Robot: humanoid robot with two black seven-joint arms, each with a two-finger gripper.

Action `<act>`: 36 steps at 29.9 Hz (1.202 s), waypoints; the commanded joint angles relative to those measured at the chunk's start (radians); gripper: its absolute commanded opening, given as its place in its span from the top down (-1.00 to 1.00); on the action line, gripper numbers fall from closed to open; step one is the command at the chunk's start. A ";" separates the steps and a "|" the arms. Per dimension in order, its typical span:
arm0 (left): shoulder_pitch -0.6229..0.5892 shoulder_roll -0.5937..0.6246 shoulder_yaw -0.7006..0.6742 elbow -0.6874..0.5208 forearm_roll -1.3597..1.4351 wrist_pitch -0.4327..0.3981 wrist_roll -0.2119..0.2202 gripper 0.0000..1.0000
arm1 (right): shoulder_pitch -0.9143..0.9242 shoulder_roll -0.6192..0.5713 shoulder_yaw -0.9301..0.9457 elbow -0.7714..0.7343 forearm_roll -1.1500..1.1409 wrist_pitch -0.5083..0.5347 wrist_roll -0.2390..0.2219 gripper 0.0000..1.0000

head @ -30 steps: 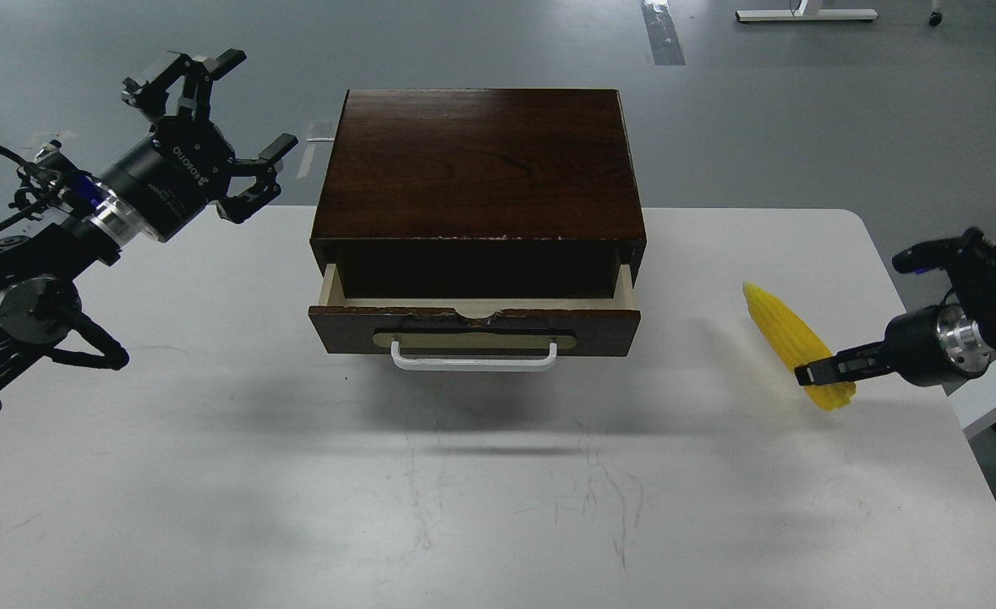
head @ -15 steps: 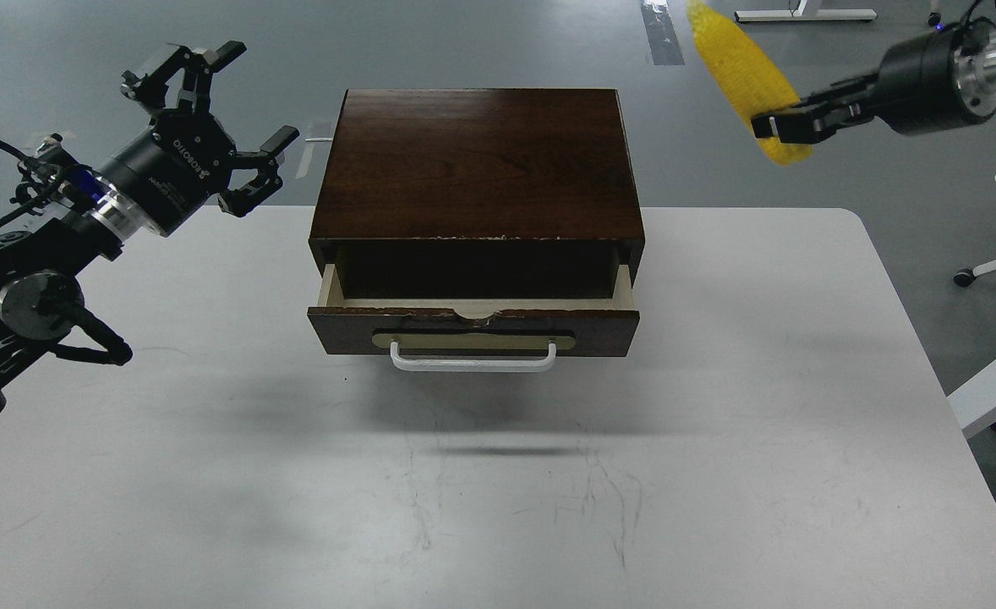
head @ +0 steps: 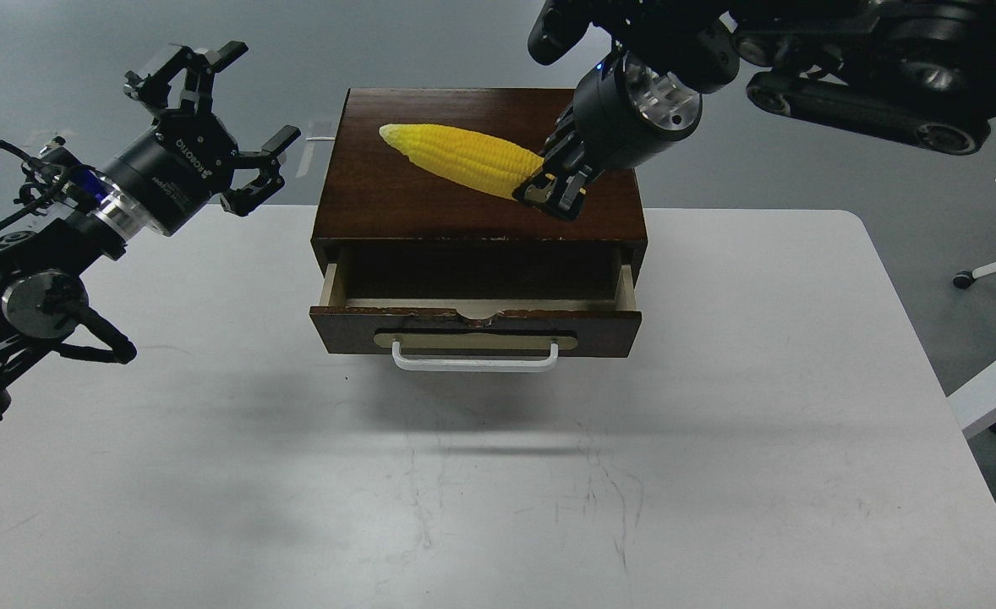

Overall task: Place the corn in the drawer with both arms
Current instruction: 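Lift the corn with the right gripper and carry it over the drawer, then lower the corn into the open drawer and open the right gripper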

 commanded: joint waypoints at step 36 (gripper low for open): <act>0.000 0.000 -0.012 0.005 0.000 0.000 0.000 -0.96 | -0.038 0.072 -0.128 0.079 -0.114 -0.119 0.000 0.59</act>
